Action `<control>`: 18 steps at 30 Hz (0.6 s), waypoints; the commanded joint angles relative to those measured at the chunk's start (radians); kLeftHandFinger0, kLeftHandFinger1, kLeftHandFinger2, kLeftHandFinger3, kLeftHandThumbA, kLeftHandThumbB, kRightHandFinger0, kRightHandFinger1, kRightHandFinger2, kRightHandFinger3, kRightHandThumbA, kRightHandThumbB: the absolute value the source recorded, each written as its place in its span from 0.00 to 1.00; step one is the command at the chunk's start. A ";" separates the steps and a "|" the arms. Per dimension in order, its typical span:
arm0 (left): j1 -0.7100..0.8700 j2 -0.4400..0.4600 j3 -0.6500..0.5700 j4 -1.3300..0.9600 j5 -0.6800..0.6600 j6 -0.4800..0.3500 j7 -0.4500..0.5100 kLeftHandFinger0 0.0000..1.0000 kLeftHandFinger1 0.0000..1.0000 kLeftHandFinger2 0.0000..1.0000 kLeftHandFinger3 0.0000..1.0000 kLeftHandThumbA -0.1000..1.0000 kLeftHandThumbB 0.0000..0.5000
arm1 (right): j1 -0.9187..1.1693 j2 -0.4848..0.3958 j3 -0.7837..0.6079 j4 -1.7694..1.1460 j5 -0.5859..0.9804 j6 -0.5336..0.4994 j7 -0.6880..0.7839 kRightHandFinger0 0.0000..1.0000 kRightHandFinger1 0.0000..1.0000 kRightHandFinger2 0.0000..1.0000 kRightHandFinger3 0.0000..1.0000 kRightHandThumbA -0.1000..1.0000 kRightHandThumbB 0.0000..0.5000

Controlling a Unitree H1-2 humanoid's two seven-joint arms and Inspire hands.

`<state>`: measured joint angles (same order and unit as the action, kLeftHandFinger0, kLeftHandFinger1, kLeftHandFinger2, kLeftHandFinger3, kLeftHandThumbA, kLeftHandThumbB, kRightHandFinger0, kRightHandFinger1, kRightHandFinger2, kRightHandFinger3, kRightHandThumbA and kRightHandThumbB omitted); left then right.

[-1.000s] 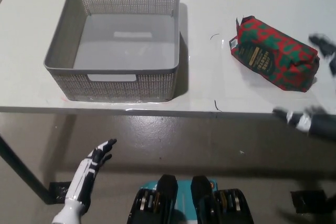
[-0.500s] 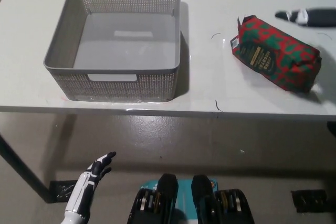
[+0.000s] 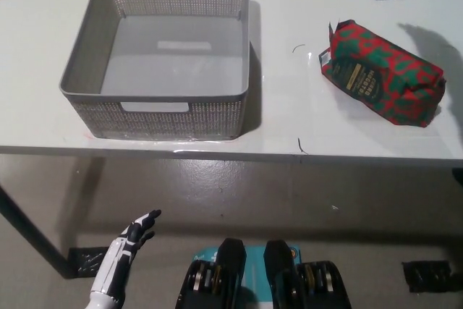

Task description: Use the right hand to pick up a bag of coffee beans on the right hand side and place it into a container on the left hand side

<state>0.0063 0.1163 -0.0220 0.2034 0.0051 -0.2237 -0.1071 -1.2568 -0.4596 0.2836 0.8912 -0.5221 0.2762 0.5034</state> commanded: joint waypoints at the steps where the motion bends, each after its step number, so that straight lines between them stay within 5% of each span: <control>1: -0.008 0.007 -0.012 -0.044 0.003 -0.059 -0.014 1.00 1.00 1.00 1.00 1.00 0.42 | -0.188 -0.001 -0.035 0.181 0.100 -0.104 0.083 1.00 1.00 1.00 1.00 1.00 0.86; 6: -0.016 0.013 -0.014 -0.049 0.006 -0.052 -0.016 1.00 1.00 1.00 1.00 1.00 0.42 | -0.228 0.004 -0.058 0.318 0.151 -0.215 0.131 1.00 1.00 1.00 1.00 1.00 0.73; 8: -0.019 0.015 -0.017 -0.048 0.008 -0.050 -0.017 1.00 1.00 1.00 1.00 1.00 0.42 | -0.235 0.010 -0.074 0.352 0.162 -0.183 0.099 1.00 1.00 1.00 1.00 1.00 0.83; 13: -0.027 0.019 -0.021 -0.049 0.017 -0.043 -0.015 1.00 1.00 1.00 1.00 1.00 0.41 | -0.241 0.006 -0.070 0.375 0.168 -0.194 0.106 1.00 1.00 1.00 1.00 1.00 0.79; 18: -0.033 0.023 -0.025 -0.040 0.026 -0.048 -0.012 1.00 1.00 1.00 1.00 1.00 0.40 | -0.252 0.013 -0.054 0.406 0.161 -0.147 0.106 1.00 1.00 1.00 1.00 1.00 0.89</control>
<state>-0.0125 0.1247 -0.0415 0.1803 0.0158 -0.2385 -0.1112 -1.4154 -0.4430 0.2306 1.2852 -0.3904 0.1359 0.5920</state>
